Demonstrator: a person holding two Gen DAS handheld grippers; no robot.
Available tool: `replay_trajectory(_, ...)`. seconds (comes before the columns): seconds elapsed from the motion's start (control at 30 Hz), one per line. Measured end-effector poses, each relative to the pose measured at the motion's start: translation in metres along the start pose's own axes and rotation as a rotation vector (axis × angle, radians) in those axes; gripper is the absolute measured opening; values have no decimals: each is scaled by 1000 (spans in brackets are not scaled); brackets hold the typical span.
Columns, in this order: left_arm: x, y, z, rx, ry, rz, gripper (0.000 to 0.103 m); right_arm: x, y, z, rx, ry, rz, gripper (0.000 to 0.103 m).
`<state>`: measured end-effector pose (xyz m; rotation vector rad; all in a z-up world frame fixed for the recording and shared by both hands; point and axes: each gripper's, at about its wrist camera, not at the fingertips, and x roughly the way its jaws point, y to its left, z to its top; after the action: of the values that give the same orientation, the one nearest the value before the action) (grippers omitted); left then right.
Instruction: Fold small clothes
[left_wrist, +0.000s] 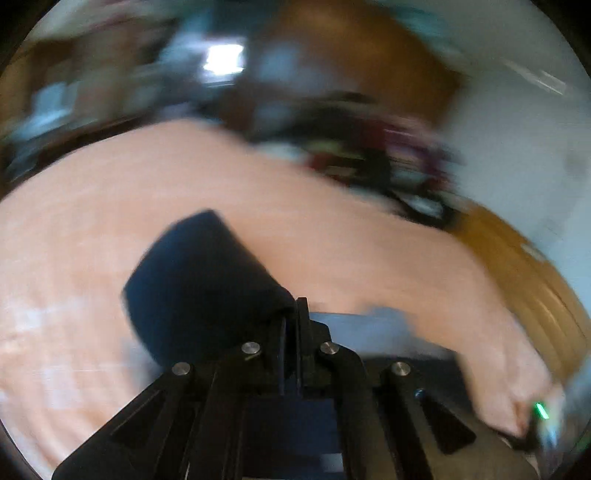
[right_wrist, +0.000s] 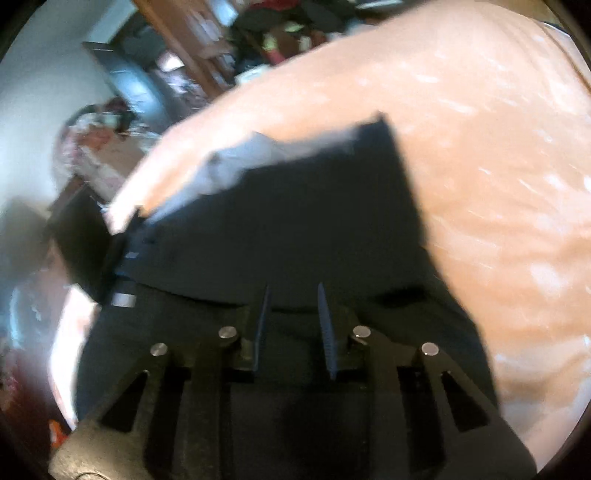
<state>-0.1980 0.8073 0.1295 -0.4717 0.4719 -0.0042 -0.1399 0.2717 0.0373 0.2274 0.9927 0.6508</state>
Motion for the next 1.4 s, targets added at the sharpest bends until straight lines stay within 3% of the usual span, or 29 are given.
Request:
replay_trajectory(0.03,13,-27,-7,29,31,-73,11,3,7,4,-3,7,49,35)
replay_trajectory(0.1,37,-69,-28,62,128,-160,28,11,16,10,11,18,123,66)
replay_trajectory(0.2,36,-79,-53,48,156,-203,29,32,22,18,55,75,233,68)
replay_trajectory(0.3,14,-45,-73,-25,118,-112,39,57,27,25,33,132,240,68)
replay_trajectory(0.4,5,18,-103,-183,149,56,39,78,20,35,70,165,208,68)
replay_trajectory(0.47,-3,50,-122,-278,155,116,39,89,10,42,122,183,180,69)
replay_trajectory(0.63,-12,91,-160,-477,132,127,38,118,17,52,138,241,226,67)
replay_trajectory(0.77,-14,89,-164,-456,121,136,39,148,26,55,102,308,219,66)
replay_trajectory(0.83,-16,91,-163,-455,122,143,39,152,32,55,84,327,226,41)
replay_trajectory(0.87,-17,90,-163,-453,123,149,39,158,36,54,88,356,232,15)
replay_trajectory(0.93,-20,89,-161,-444,126,164,40,156,40,53,64,349,220,15)
replay_trajectory(1.0,-16,82,-156,-433,132,173,42,148,39,56,68,319,232,1)
replay_trajectory(1.1,-19,81,-153,-436,132,192,43,112,18,68,121,214,267,1)
replay_trajectory(1.2,-29,84,-156,-446,121,200,47,84,-1,75,115,148,208,1)
replay_trajectory(1.4,-22,88,-160,-445,158,237,47,67,-45,65,153,137,102,1)
